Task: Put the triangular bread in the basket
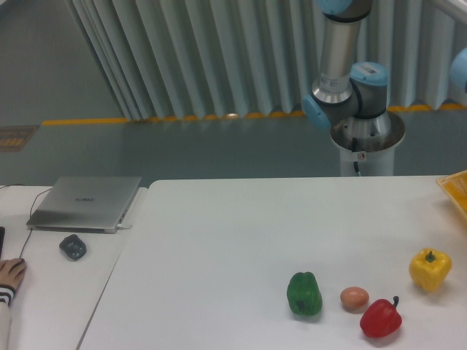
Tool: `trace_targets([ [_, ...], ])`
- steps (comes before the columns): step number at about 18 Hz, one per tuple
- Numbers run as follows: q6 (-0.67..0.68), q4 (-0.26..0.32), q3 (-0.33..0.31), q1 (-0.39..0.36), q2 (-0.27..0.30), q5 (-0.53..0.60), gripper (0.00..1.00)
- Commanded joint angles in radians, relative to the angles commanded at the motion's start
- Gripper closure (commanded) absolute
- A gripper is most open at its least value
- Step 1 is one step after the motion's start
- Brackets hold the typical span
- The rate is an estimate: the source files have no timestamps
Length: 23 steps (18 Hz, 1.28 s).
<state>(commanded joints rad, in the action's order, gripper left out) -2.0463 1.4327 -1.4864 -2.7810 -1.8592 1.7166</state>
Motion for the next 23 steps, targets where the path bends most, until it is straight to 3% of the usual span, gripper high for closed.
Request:
trace_targets([
  [3, 0.006, -0.014, -0.003, -0.009, 0.003, -0.009, 0.00],
  [7, 0.017, -0.015, -0.005, 0.000, 0.008, -0.017, 0.00],
  [13, 0.032, -0.017, -0.012, -0.002, 0.014, -0.153, 0.00],
  [16, 0.184, -0.043, -0.011, 0.064, 0.028, -0.155, 0.00],
  [23, 0.256, -0.048, -0.002, 0.138, 0.037, -0.147, 0.00],
])
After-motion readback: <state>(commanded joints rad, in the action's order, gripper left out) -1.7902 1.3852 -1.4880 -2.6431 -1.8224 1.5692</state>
